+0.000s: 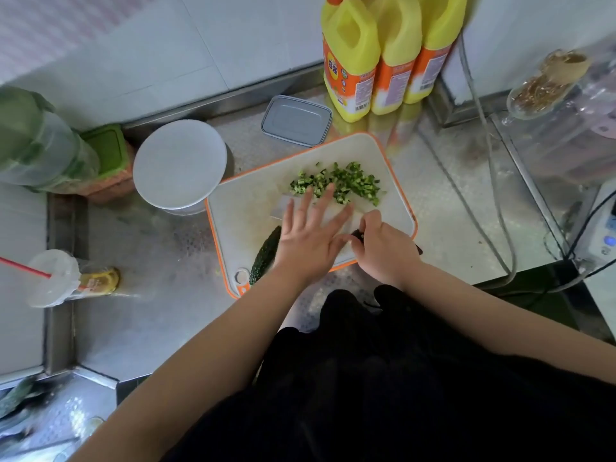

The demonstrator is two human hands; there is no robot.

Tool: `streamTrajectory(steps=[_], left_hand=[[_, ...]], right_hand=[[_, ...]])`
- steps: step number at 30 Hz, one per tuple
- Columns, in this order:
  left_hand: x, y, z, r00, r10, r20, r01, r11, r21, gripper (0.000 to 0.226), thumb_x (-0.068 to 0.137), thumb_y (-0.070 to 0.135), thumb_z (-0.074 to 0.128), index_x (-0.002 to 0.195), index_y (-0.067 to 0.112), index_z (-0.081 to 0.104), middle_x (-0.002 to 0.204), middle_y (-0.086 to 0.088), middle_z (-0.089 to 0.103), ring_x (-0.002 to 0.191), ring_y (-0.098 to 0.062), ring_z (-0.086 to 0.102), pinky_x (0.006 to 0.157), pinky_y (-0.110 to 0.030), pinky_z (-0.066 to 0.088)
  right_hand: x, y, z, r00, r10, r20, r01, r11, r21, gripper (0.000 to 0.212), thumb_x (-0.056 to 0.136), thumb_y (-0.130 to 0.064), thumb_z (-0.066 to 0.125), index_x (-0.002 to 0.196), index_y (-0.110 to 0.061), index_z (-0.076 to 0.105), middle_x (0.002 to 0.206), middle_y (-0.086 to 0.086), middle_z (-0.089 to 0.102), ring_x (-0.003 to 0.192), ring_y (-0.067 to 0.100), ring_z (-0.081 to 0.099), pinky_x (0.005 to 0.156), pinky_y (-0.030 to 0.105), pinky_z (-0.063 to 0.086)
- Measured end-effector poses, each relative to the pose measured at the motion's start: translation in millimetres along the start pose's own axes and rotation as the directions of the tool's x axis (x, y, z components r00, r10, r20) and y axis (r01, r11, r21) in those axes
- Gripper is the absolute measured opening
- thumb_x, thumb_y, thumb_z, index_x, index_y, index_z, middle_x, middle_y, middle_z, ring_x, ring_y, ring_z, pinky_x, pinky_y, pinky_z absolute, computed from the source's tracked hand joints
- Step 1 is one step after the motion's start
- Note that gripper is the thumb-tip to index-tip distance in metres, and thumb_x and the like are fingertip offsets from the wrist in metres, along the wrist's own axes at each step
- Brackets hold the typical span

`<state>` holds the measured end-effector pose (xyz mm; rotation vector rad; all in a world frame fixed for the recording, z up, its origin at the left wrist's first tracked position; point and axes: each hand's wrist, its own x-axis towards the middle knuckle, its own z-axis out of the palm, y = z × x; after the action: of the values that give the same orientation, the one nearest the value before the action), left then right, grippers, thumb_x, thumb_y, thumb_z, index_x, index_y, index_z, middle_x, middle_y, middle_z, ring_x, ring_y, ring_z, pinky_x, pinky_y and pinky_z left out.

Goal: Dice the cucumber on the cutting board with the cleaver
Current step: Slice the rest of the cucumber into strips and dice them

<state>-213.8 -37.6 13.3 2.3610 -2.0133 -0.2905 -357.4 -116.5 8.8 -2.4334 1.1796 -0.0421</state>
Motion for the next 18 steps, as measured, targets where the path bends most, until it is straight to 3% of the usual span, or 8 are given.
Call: streamTrajectory(steps=[2,4,7,12,16,18], left_hand=[[16.2,10.1,0.8,0.991,0.072,0.109,-0.077,0.996,0.037,0.056,0.095,0.055,0.001,0.149,0.048,0.013,0.161,0.008,-0.013,0.147,-0.028,-0.012,0.116,-0.054,-0.010],[26.6,9.6,2.7,0.985,0.076,0.154,-0.086,0.995,0.059,0.053,0.096,0.053,0.002,0.148,0.050,0.015,0.161,0.009,-0.013,0.148,-0.028,-0.012,0.116,-0.055,-0.010],[32.4,-5.3,7.3,0.982,-0.022,0.188,0.013,0.999,0.053,0.051,0.099,0.052,0.005,0.149,0.049,0.013,0.161,0.011,-0.014,0.147,-0.026,-0.013,0.115,-0.054,-0.010],[41.5,-25.9,3.6,0.964,-0.173,0.204,0.168,0.985,0.041,0.049,0.100,0.052,0.007,0.149,0.049,0.013,0.161,0.013,-0.012,0.148,-0.023,-0.013,0.116,-0.053,-0.011],[56.3,-37.9,-3.0,0.936,-0.274,0.221,0.279,0.960,0.008,0.053,0.100,0.054,0.006,0.150,0.045,0.017,0.161,0.013,-0.010,0.148,-0.022,-0.014,0.117,-0.052,-0.011],[61.7,-46.3,-4.4,0.916,-0.321,0.241,0.338,0.941,-0.029,0.055,0.099,0.055,0.005,0.150,0.043,0.022,0.161,0.013,-0.009,0.148,-0.022,-0.013,0.117,-0.051,-0.010]], right_hand=[[-0.8,0.1,2.1,1.000,-0.009,0.009,0.009,1.000,-0.017,0.044,0.095,-0.029,0.047,0.124,0.002,0.038,0.100,0.017,0.063,0.087,0.036,0.064,0.061,0.031,0.034],[-2.5,3.8,1.6,1.000,-0.007,-0.010,0.006,0.999,-0.036,0.045,0.095,-0.030,0.048,0.125,0.002,0.037,0.102,0.016,0.063,0.089,0.035,0.063,0.061,0.031,0.033],[-9.6,12.3,-1.9,0.998,0.015,-0.068,-0.017,1.000,-0.025,0.036,0.094,-0.034,0.053,0.107,-0.003,0.043,0.090,0.011,0.063,0.078,0.032,0.064,0.056,0.030,0.034],[-22.7,29.4,-3.7,0.979,-0.025,-0.201,0.020,0.999,-0.029,0.036,0.078,-0.024,0.076,0.084,-0.003,0.048,0.056,0.003,0.052,0.042,0.024,0.055,0.038,0.021,0.026],[-29.6,37.6,-8.2,0.973,0.000,-0.233,-0.001,1.000,-0.004,0.040,0.072,-0.019,0.080,0.081,-0.006,0.044,0.052,0.000,0.047,0.035,0.021,0.049,0.035,0.013,0.009],[-32.1,40.9,-7.2,0.963,0.026,-0.270,-0.021,1.000,0.021,0.039,0.074,-0.019,0.078,0.082,-0.007,0.042,0.051,-0.001,0.045,0.035,0.021,0.049,0.036,0.015,0.014]])
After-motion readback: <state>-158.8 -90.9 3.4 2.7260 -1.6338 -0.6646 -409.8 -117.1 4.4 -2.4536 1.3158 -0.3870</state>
